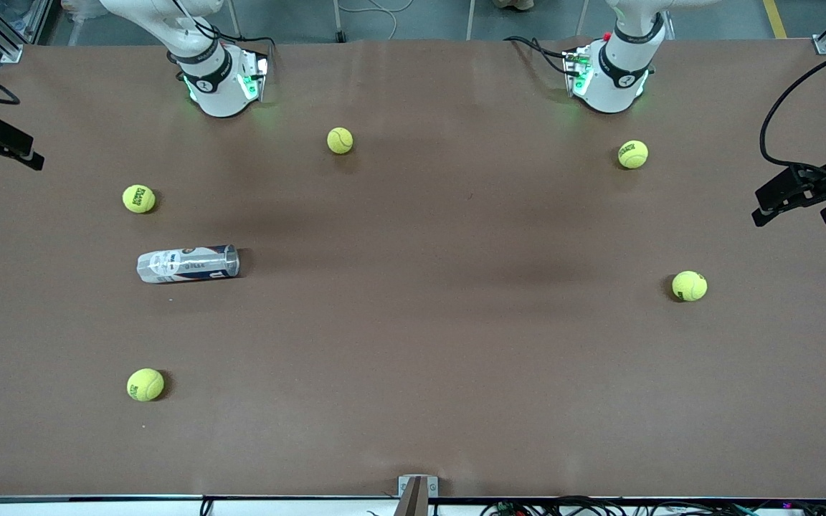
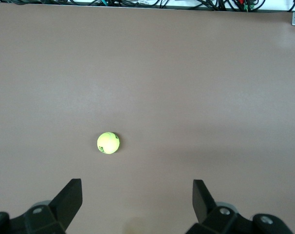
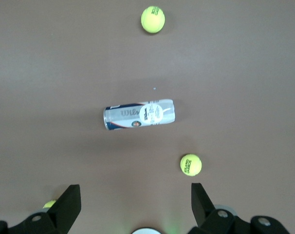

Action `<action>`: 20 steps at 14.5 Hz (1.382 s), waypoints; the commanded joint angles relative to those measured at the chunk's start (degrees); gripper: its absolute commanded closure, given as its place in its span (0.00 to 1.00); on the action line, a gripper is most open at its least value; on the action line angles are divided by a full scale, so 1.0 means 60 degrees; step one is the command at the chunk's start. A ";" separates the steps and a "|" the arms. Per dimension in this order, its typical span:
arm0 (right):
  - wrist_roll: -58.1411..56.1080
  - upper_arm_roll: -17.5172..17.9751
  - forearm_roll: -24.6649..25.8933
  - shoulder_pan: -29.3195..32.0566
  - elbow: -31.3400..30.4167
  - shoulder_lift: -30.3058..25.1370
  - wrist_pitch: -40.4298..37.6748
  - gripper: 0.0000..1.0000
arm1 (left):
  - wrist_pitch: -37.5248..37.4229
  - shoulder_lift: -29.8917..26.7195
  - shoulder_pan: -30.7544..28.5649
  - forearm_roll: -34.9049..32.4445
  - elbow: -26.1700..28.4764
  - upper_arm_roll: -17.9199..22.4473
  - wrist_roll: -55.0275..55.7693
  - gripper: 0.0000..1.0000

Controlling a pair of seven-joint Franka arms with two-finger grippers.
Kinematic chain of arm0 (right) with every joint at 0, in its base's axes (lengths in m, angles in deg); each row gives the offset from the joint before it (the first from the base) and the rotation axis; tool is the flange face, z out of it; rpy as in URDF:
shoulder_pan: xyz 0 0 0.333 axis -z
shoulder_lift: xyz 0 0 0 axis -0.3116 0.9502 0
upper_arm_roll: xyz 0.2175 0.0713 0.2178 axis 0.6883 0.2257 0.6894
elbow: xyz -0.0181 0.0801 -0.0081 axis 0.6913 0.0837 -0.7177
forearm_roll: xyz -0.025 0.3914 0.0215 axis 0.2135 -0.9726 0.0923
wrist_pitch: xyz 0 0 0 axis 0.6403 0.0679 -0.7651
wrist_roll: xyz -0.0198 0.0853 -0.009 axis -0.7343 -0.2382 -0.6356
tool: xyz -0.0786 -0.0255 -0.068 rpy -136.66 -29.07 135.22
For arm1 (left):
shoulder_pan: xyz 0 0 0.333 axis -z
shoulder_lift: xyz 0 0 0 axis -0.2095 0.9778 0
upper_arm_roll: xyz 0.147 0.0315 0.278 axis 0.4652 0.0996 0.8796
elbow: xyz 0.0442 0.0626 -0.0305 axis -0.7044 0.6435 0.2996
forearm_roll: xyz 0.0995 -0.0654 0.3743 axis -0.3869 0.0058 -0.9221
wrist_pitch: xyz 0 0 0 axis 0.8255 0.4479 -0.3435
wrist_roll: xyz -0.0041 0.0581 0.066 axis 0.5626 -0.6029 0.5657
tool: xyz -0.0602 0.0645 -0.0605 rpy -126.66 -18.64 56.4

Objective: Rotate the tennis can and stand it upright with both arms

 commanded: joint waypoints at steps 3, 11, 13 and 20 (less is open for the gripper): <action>-0.0207 0.0145 0.0361 0.0280 0.0033 0.1060 0.1115 0.00 | -0.0095 -0.0073 -0.0010 -0.0098 -0.0045 -0.0028 0.0041 0.00; 0.6825 0.0101 0.0302 0.0602 -0.0157 0.1689 0.0956 0.00 | -0.0095 -0.0073 -0.0010 -0.0098 -0.0045 -0.0028 0.0041 0.00; 0.9128 0.0115 0.0302 0.0573 -0.0333 0.1908 0.0970 0.00 | -0.0095 -0.0073 -0.0010 -0.0098 -0.0045 -0.0028 0.0026 0.00; 1.3033 0.0115 0.0214 0.0470 -0.1824 0.2481 0.2387 0.00 | -0.0110 -0.0073 -0.0010 -0.0098 -0.0045 -0.0028 0.0026 0.00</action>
